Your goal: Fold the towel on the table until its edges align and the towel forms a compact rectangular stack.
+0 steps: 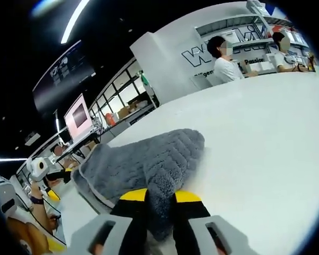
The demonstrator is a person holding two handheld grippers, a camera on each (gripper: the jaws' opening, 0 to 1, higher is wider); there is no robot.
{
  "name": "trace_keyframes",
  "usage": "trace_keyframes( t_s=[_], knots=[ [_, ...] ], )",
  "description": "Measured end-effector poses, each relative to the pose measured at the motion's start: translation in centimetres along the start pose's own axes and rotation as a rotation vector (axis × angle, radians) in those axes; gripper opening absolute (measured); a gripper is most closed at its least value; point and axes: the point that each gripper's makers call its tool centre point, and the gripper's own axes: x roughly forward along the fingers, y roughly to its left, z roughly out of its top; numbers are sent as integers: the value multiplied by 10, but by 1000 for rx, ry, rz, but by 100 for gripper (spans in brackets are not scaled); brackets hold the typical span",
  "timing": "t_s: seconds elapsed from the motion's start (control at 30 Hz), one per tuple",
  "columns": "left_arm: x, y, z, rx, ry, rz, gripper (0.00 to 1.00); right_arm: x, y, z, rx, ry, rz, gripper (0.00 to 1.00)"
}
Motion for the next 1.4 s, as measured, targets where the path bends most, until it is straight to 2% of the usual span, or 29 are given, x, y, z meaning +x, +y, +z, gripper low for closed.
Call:
trace_keyframes(
  t_s=[0.53, 1.0, 1.2, 1.4],
  knots=[
    [-3, 0, -1, -2, 5, 11, 93, 8, -23, 17, -62, 47, -32, 11],
    [-1, 0, 0, -5, 13, 10, 93, 8, -67, 39, -63, 50, -87, 11],
    [8, -2, 3, 2, 19, -5, 93, 7, -82, 46, -79, 51, -117, 11],
    [18, -11, 9, 15, 25, -35, 93, 6, -110, 61, -97, 58, -158, 11]
  ],
)
